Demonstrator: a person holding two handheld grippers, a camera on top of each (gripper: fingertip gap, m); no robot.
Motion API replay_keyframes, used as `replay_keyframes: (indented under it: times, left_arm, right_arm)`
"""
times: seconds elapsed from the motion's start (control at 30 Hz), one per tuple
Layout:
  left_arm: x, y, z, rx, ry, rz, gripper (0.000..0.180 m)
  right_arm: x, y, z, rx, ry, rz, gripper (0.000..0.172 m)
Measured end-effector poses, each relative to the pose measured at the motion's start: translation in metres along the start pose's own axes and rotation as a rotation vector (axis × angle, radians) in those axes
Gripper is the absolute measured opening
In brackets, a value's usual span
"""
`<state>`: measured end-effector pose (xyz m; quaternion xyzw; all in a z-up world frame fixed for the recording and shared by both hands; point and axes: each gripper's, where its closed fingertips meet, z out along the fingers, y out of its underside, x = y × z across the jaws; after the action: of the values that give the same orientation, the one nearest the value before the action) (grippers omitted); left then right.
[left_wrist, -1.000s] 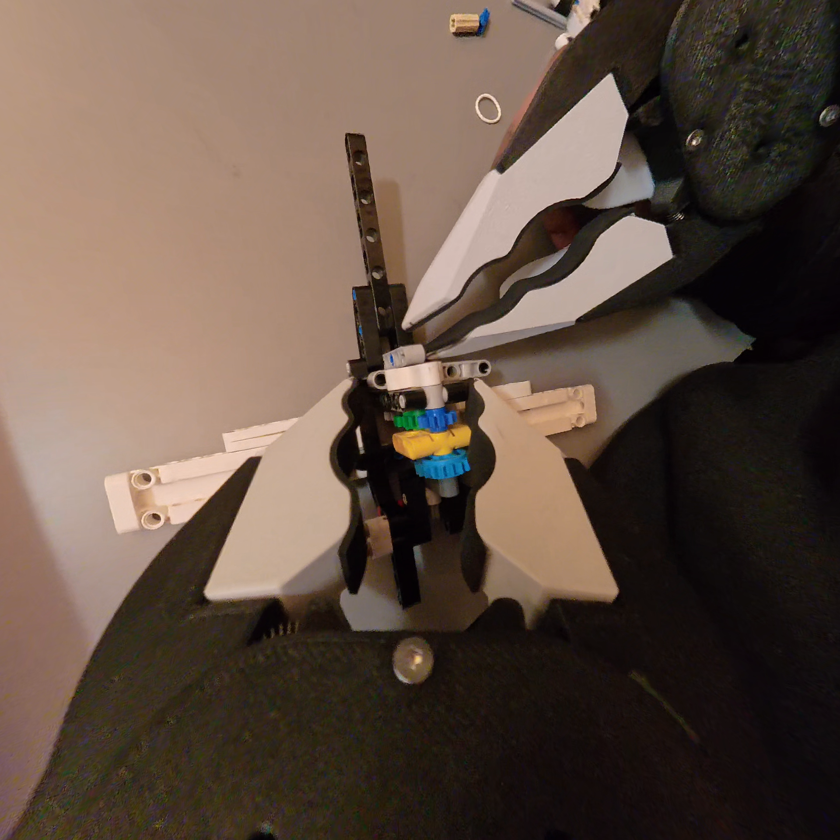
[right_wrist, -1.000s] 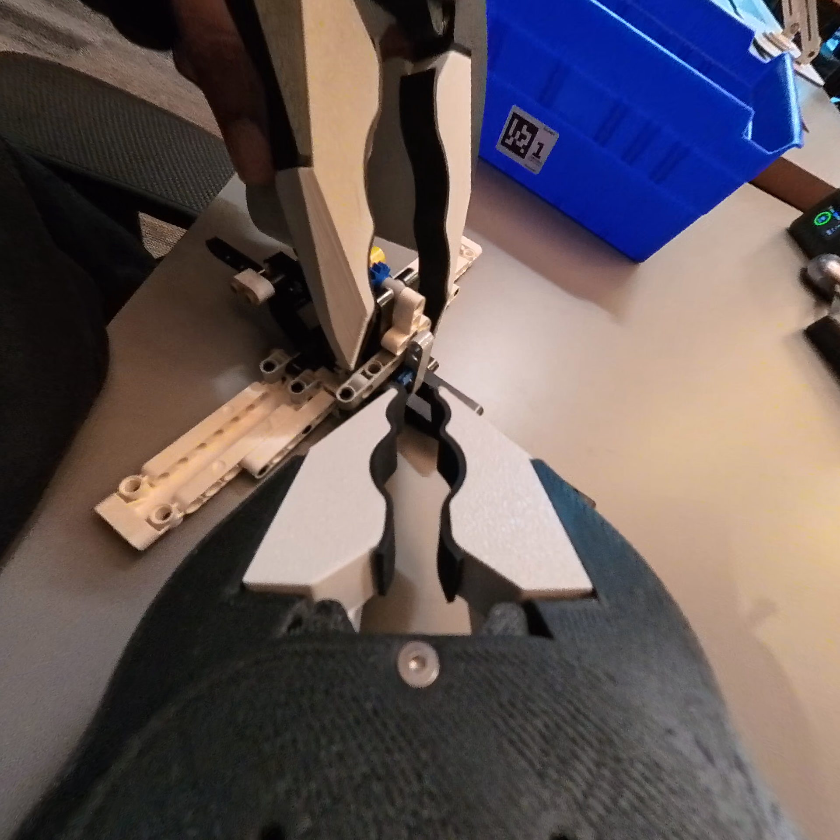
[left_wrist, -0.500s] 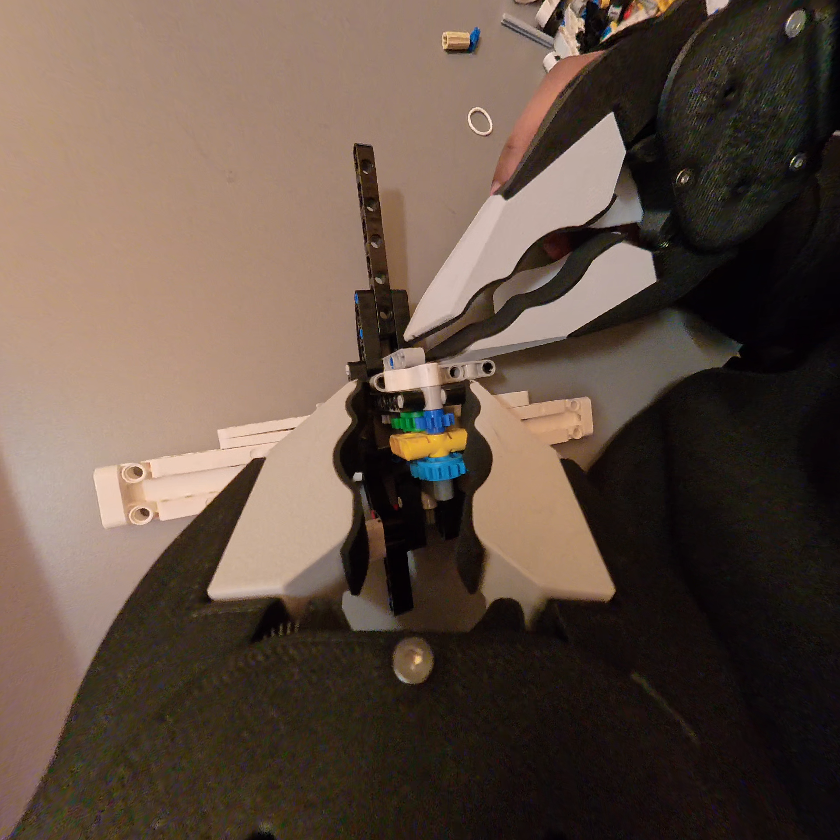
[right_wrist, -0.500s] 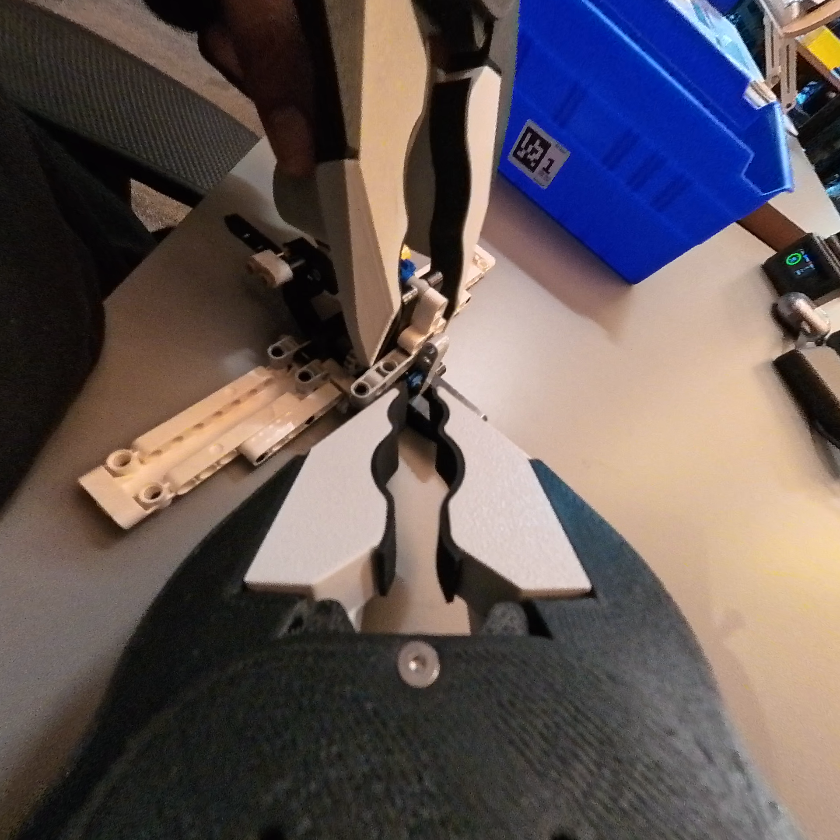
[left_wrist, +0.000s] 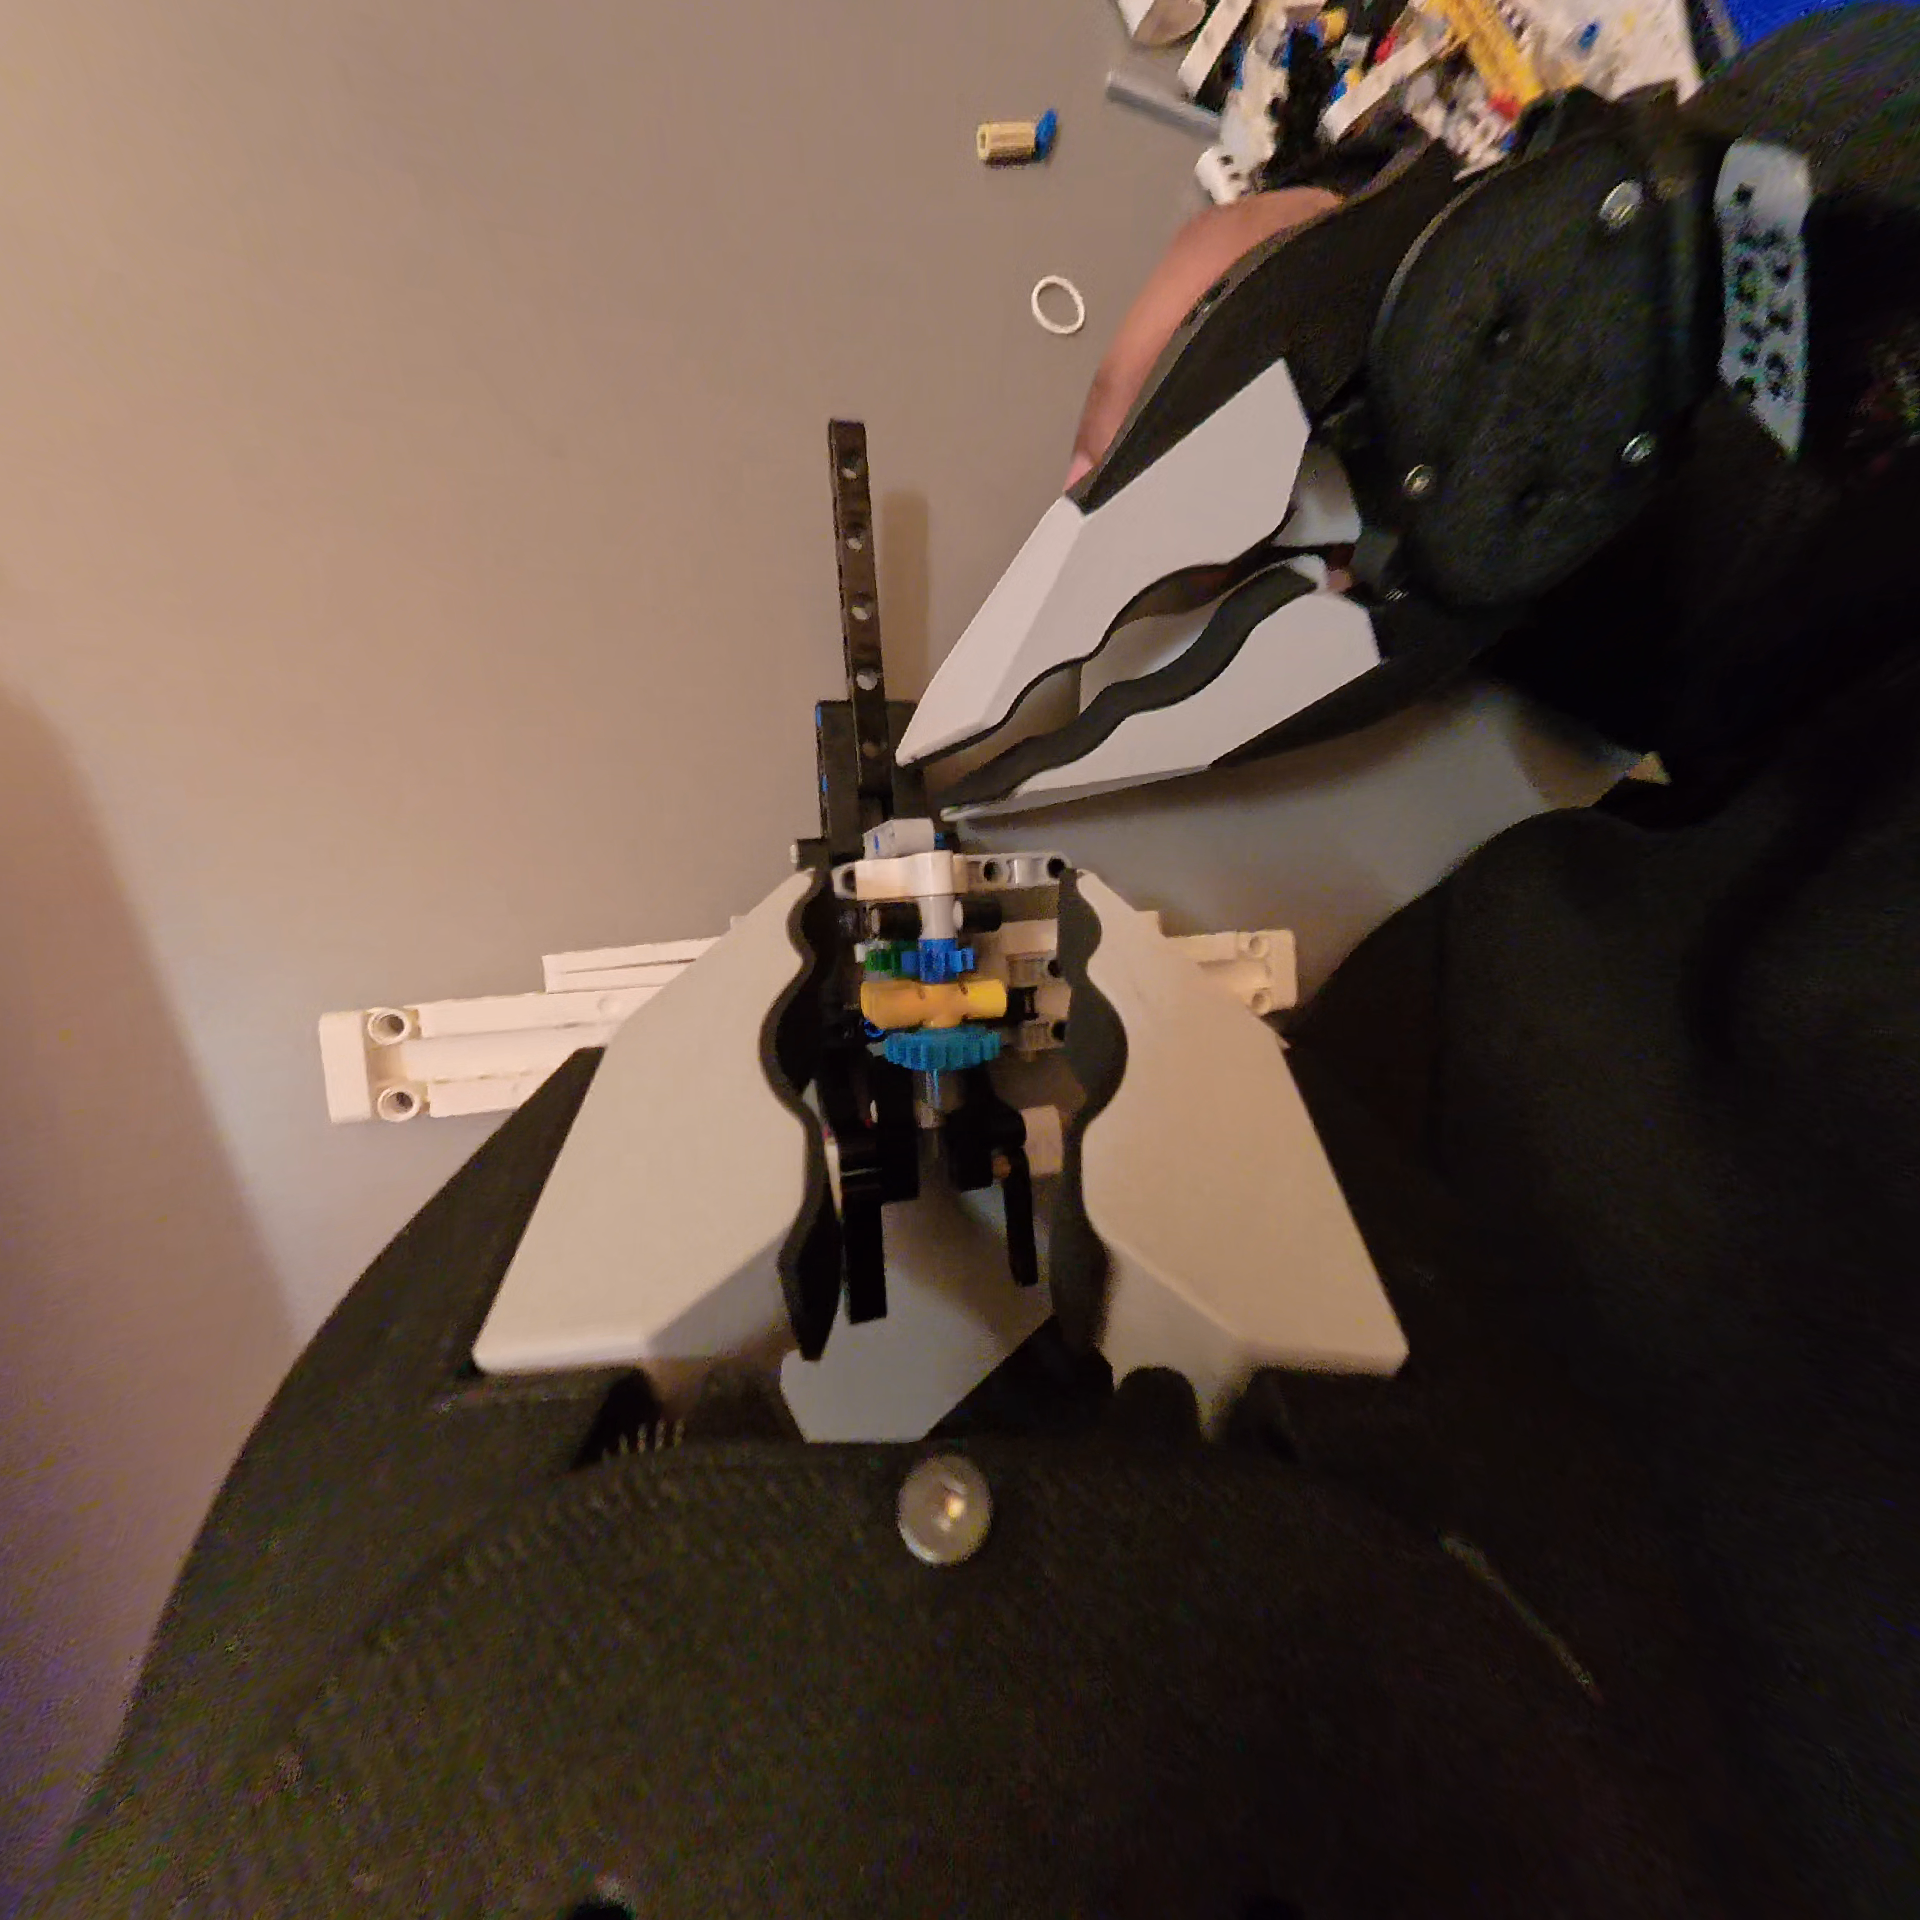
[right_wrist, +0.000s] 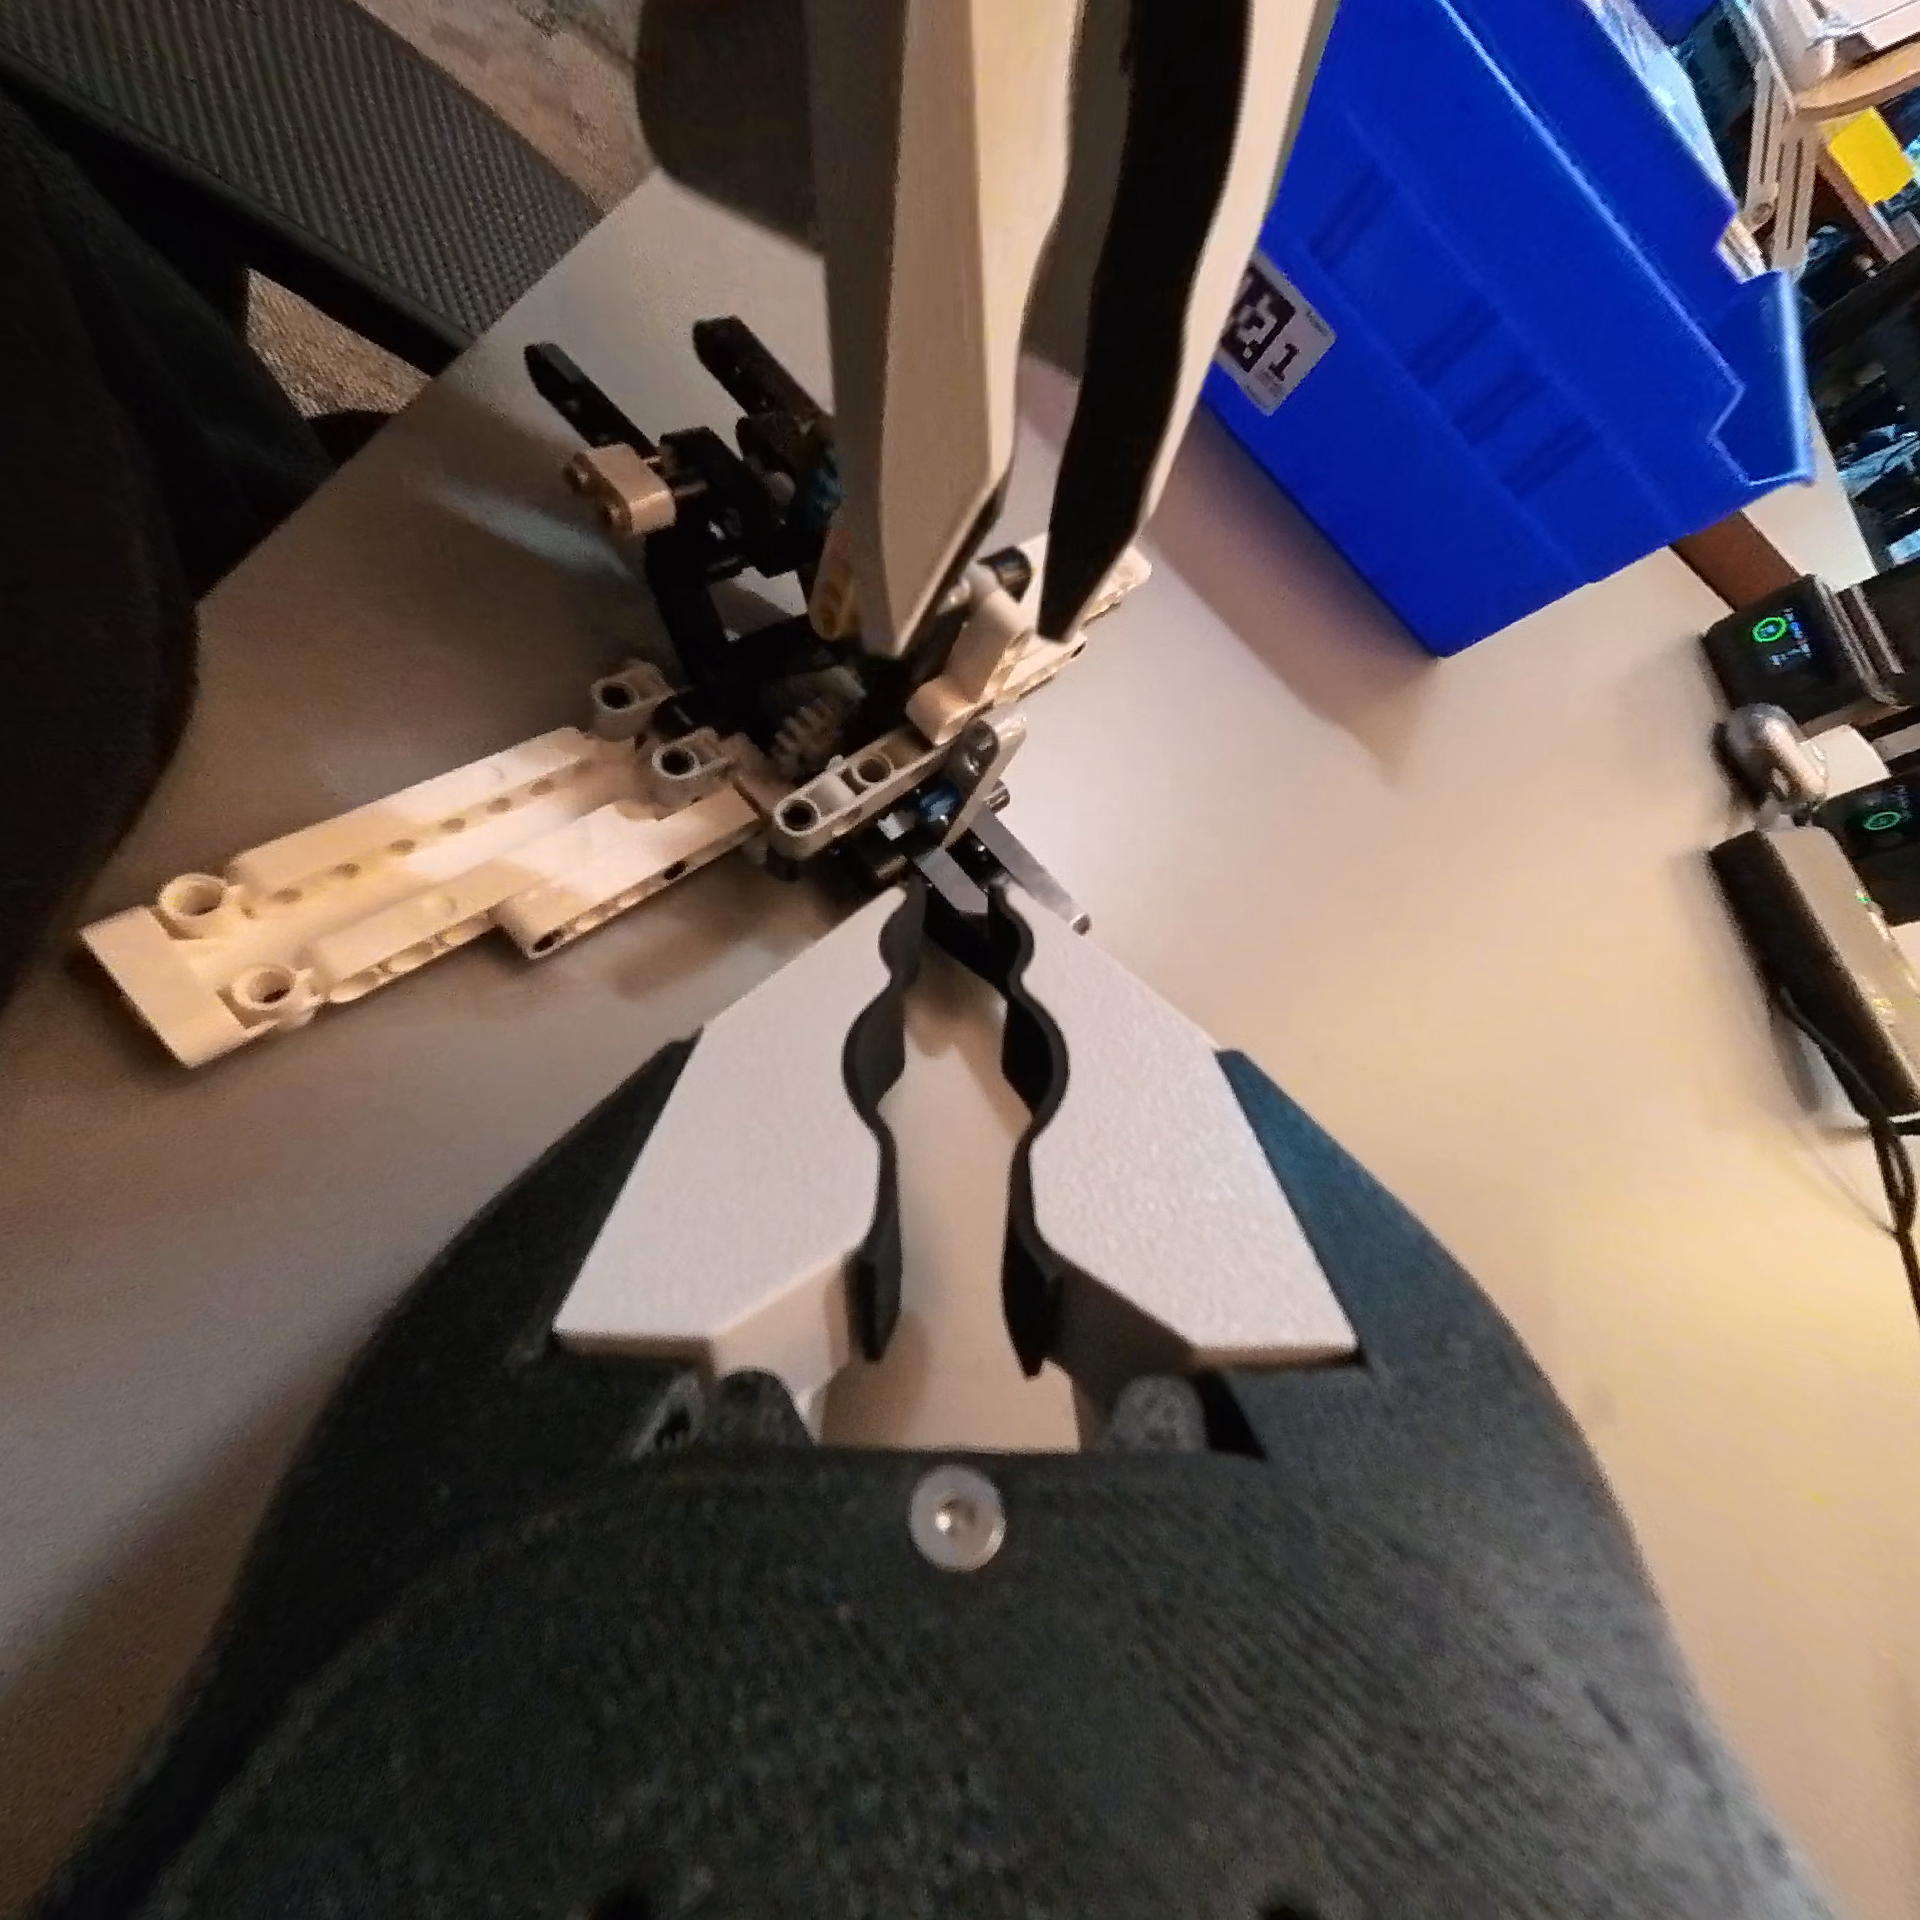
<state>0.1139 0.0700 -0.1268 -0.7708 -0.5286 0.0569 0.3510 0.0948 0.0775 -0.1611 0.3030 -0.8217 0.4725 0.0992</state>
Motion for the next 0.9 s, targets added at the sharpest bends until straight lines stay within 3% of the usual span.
replay_keyframes:
  times: [0.3, 0.9]
  left_arm:
    - [-0.011, 0.026, 0.019, -0.137, -0.146, 0.079, 0.036]
    - [-0.012, 0.018, 0.023, -0.023, -0.117, 0.071, 0.028]
  right_arm:
    - [0.001, -0.007, -0.004, 0.017, 0.032, -0.009, 0.009]
    - [0.001, -0.012, 0.006, 0.01, 0.128, -0.218, 0.006]
